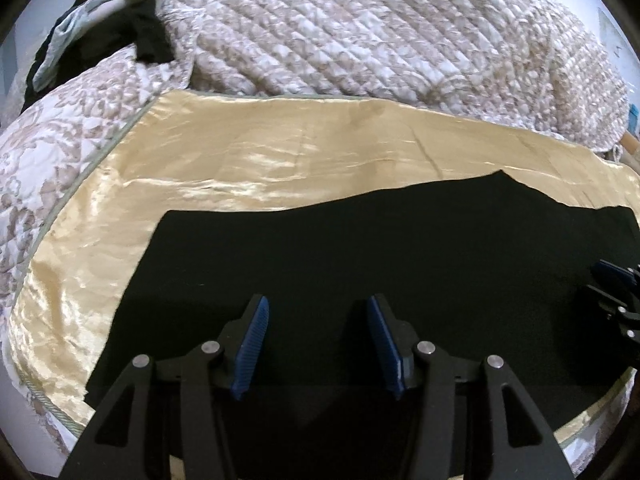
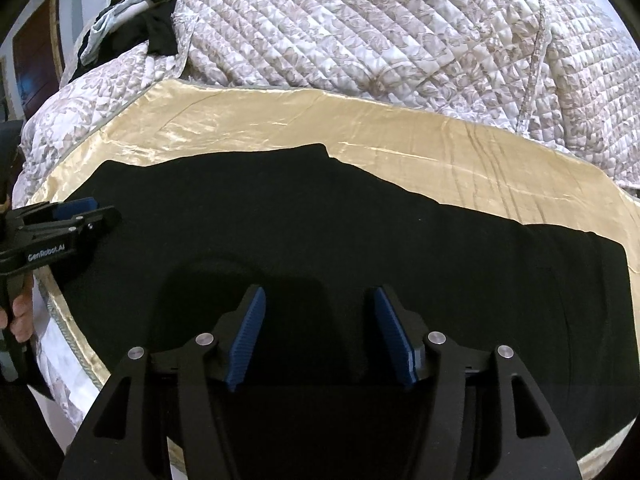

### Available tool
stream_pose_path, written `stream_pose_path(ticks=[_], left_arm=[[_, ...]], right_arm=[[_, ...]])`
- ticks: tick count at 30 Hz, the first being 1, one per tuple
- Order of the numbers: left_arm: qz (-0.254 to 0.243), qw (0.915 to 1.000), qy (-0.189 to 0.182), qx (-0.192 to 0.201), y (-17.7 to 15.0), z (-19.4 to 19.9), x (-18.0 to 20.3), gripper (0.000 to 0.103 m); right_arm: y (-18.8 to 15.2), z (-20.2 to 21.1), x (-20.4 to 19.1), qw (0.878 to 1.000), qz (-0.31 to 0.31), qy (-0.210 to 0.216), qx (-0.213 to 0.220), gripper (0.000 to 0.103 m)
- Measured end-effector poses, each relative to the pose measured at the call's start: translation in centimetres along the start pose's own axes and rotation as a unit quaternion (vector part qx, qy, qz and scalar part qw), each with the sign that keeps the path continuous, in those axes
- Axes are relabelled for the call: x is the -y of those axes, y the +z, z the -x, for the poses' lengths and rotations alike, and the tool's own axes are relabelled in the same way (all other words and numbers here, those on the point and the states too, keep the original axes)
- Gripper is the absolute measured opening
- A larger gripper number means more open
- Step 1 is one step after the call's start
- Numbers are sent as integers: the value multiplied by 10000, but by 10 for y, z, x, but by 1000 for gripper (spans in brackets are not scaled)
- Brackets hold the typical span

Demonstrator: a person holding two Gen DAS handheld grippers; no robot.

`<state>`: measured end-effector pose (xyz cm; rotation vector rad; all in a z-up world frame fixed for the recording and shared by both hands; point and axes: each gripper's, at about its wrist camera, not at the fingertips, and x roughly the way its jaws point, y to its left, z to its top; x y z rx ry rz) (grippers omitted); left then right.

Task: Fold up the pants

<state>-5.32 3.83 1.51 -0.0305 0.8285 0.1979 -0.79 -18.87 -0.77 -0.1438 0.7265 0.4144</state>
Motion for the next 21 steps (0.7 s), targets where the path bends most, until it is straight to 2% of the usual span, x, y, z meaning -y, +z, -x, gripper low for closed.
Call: stream_pose_path(ticks=[12, 15, 18, 21], left_arm=[[398, 9986, 353, 72, 3, 4, -42, 55], [754, 9953, 578, 191, 2, 8, -71, 55], [1084, 9910, 777, 124, -7, 8, -101, 55], [1418, 9874, 704, 25, -19, 8, -124, 58]], right_arm=[[2, -2, 0, 10000, 8, 2, -6, 62], [2, -3, -1, 10000, 15, -2, -6, 62], [2, -2, -2, 10000, 22, -9, -8, 62], [2, -3, -2, 10000, 28, -15, -7, 62]])
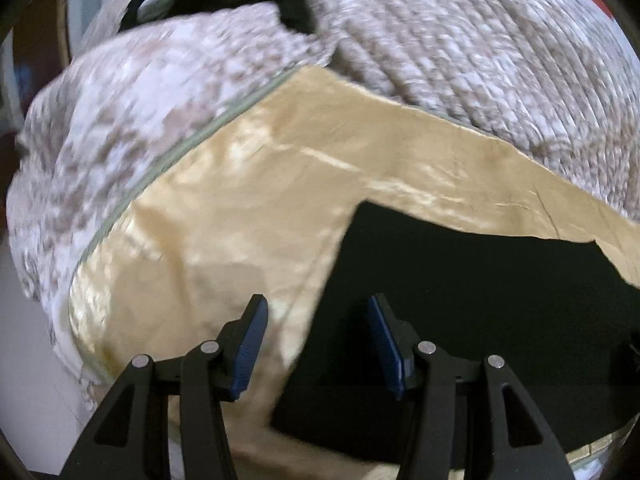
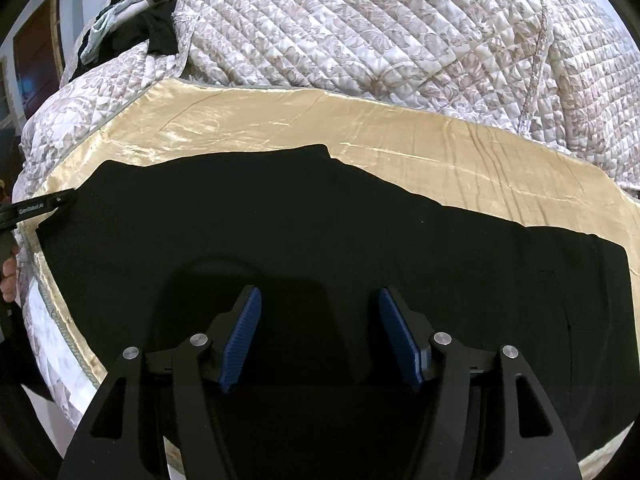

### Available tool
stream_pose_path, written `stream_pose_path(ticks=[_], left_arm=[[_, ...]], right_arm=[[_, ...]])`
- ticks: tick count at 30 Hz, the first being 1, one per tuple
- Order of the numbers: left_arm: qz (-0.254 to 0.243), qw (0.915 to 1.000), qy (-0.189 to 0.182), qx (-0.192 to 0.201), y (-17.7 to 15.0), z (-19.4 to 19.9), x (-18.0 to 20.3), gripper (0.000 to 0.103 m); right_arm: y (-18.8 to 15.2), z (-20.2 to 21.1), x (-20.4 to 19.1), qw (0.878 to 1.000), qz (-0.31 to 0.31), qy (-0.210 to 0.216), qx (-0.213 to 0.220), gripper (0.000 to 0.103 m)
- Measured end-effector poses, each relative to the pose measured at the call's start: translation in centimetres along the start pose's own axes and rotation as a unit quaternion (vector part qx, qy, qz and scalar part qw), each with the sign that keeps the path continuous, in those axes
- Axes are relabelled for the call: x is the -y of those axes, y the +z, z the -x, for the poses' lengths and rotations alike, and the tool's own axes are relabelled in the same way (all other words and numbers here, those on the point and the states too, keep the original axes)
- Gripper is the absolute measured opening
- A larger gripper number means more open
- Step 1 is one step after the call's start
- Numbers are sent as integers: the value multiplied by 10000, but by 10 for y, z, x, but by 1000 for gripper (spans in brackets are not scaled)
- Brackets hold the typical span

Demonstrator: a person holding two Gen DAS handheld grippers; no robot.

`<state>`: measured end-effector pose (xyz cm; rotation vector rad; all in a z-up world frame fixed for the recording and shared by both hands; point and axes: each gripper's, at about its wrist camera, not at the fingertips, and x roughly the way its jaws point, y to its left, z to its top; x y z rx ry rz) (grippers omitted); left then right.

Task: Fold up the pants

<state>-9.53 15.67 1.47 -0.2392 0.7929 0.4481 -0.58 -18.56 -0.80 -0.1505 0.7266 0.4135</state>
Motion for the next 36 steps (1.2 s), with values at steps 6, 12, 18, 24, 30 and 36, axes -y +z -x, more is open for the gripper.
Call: stream_pose_path(ticks=[6, 12, 18, 24, 30, 36], left_arm=[[449, 9963, -725, -104, -19, 10, -15, 58], [651, 9907, -1191, -56, -27, 19, -16, 58], [950, 9856, -1398, -84, -26, 16, -23, 58], [966, 9817, -1636, -83, -24, 14, -16, 39], [1002, 9840, -1468, -155, -18, 6, -13, 16], [901, 9774, -1909, 106, -1, 26, 1, 8]], right_arm=[[0, 0, 0, 10000, -3, 6, 2, 62], [0, 0, 0, 10000, 1, 7, 1, 62], [0, 0, 0, 10000, 2, 8, 1, 62], [1, 0, 0, 10000, 3, 8, -2, 62], [1, 0, 1, 10000, -14, 23, -15, 62], [1, 5, 9, 9996, -238, 143, -19, 62]])
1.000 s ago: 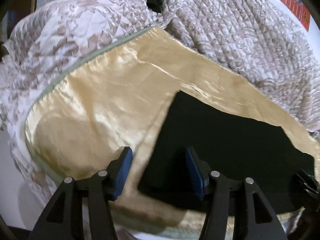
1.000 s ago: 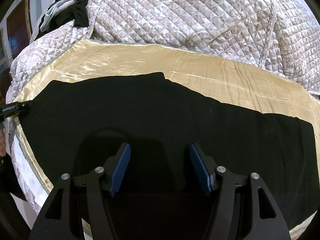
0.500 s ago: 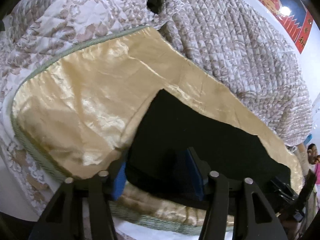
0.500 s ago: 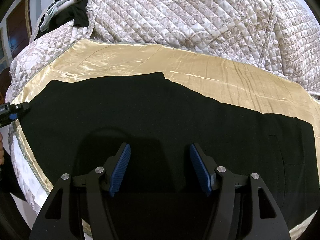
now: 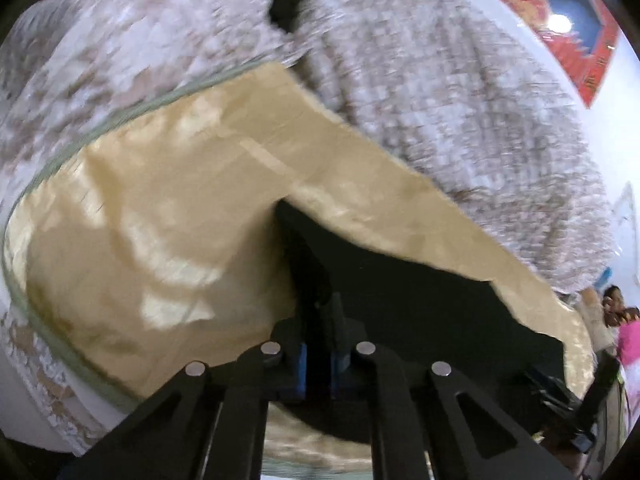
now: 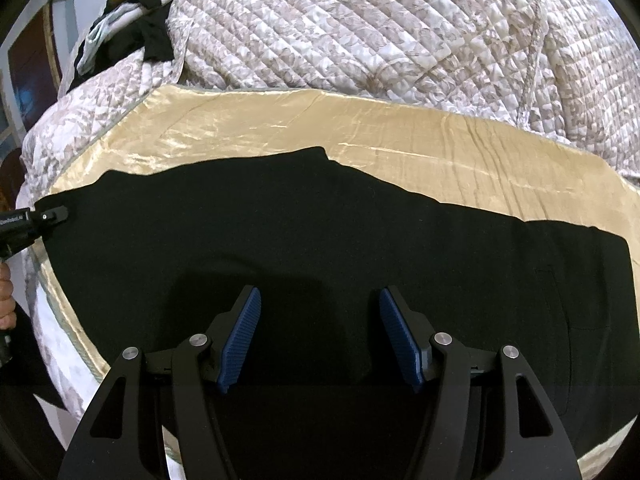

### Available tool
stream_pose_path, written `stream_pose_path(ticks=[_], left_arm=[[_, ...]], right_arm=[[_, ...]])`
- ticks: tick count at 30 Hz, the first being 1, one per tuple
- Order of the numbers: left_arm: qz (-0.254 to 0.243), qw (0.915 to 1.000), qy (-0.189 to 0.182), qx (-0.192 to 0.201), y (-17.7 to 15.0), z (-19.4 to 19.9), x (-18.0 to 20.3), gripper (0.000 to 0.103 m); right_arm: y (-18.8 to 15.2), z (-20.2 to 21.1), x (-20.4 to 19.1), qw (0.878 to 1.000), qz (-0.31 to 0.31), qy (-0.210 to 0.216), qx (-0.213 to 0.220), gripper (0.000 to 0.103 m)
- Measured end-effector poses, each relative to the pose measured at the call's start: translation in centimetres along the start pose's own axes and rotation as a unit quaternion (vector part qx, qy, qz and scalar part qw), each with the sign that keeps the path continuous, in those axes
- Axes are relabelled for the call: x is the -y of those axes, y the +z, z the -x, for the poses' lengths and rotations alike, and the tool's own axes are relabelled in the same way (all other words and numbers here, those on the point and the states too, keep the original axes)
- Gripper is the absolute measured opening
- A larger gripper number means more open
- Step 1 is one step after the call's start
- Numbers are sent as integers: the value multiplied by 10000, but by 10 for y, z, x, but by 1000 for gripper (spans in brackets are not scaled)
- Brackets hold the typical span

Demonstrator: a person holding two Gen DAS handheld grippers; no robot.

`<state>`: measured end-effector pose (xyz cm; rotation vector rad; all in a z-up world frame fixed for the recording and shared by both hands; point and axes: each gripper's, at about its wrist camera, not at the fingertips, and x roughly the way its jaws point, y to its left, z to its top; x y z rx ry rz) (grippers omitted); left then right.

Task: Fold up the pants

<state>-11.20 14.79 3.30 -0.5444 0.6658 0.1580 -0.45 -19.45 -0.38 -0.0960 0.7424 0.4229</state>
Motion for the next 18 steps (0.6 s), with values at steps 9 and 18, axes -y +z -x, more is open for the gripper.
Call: stream_pose_path(ticks=[9, 18], left_arm=[[-988, 9887, -1120, -128, -12, -30, 112, 8], [-1919, 9564, -1870, -1166, -99, -93, 203, 7]], right_arm=[[7, 24, 34, 9969, -694, -145, 335, 62], [1, 43, 91, 9840, -1668, -495, 394, 62]])
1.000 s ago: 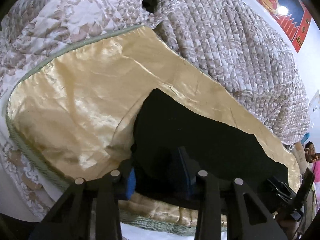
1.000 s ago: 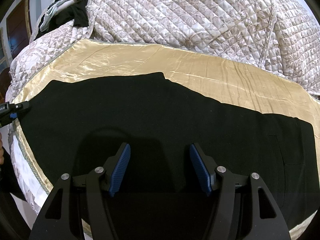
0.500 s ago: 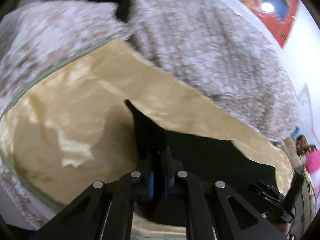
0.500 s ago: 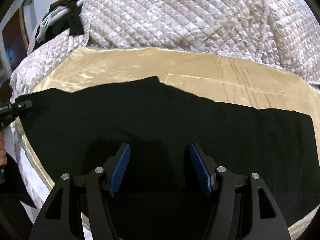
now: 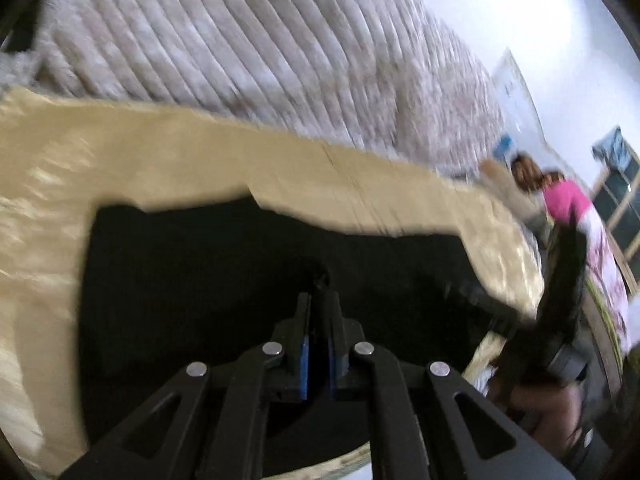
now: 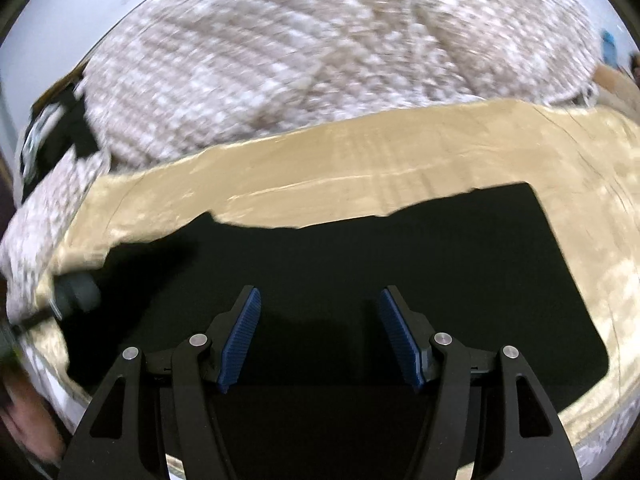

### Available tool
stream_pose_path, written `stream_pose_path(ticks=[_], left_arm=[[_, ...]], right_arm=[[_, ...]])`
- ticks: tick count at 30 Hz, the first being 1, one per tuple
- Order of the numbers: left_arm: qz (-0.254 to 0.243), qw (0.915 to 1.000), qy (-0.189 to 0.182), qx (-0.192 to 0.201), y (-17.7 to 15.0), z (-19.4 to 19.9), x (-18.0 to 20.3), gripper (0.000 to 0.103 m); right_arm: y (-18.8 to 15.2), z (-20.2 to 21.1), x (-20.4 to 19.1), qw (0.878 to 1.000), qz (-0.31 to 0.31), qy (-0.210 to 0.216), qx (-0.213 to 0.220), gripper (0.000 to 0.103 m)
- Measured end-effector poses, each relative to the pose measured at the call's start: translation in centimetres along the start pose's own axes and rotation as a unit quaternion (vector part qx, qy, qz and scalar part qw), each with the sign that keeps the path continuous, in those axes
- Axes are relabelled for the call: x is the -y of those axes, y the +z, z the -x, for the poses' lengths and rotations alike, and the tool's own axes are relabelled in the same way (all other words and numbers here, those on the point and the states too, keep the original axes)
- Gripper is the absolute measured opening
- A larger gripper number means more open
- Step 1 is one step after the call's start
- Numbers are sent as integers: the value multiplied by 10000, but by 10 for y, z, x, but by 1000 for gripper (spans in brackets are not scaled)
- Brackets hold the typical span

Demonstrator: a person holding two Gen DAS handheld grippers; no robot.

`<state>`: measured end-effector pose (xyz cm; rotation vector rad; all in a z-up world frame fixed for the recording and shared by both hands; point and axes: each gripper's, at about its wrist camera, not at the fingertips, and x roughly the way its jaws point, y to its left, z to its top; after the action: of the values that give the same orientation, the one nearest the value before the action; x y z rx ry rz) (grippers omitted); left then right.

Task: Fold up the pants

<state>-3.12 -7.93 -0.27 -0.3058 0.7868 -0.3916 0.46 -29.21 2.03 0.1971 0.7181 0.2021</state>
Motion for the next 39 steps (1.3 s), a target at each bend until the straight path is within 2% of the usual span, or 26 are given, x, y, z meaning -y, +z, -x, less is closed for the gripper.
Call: stream_pose_path(ticks=[3, 5, 7, 8, 10, 12, 14, 16, 18, 22, 25, 27, 28, 30, 31, 32, 34, 39], left_arm=[[29, 9989, -149, -452, -17, -23, 3, 8], [51, 9984, -306, -473, -18, -20, 1, 9], [-37, 9975, -501, -489, -17, -6, 2, 16], [-62, 9970, -599, -486, -15, 3, 1, 24], [-180, 9974, -616, -321, -9, 21, -2, 31], [-230, 9988, -432, -96, 4, 38, -12, 38], [-205, 9998, -49, 46, 18, 47, -28, 38], [-276, 9978, 593, 143, 31, 52, -47, 38], [-238, 9945, 1001, 195, 41, 54, -63, 38], [50, 9912, 1265, 385, 43, 61, -88, 38], [244, 9911, 1280, 277, 41, 51, -102, 38], [288, 9913, 1264, 213, 35, 51, -107, 38], [294, 9913, 1262, 209, 33, 50, -108, 38], [232, 9916, 1250, 236, 31, 52, -107, 38], [202, 9916, 1255, 241, 31, 52, -106, 38], [158, 9915, 1261, 263, 31, 51, -104, 38], [88, 9913, 1282, 292, 31, 51, -102, 38], [-34, 9912, 1277, 359, 30, 51, -99, 38]], right_arm=[[2, 1, 11, 9998, -193, 22, -28, 62], [1, 0, 12, 9996, -238, 109, -77, 62], [0, -1, 10, 9994, -217, 229, -117, 62], [0, -1, 7, 9992, -195, 316, -121, 62], [0, 0, 1, 9982, -162, 571, -113, 62], [-1, -3, -10, 9954, -89, 937, -178, 62], [-4, -8, -23, 9919, 58, 1229, -304, 62], [-9, -18, -38, 9863, 206, 1556, -507, 62], [-13, -28, -49, 9817, 243, 1754, -698, 62], [-16, -51, -62, 9744, 148, 1994, -1031, 62], [-12, -60, -69, 9704, 64, 2165, -1067, 61], [-10, -67, -75, 9697, 56, 2183, -1094, 57], [-9, -69, -76, 9704, 55, 2155, -1091, 52], [-8, -73, -78, 9689, -23, 2196, -1142, 34], [-9, -74, -77, 9678, -79, 2218, -1187, 20], [-9, -76, -76, 9676, -122, 2212, -1211, 10], [-9, -74, -76, 9682, -161, 2197, -1187, 5], [-10, -46, -70, 9705, -195, 2248, -853, 4]])
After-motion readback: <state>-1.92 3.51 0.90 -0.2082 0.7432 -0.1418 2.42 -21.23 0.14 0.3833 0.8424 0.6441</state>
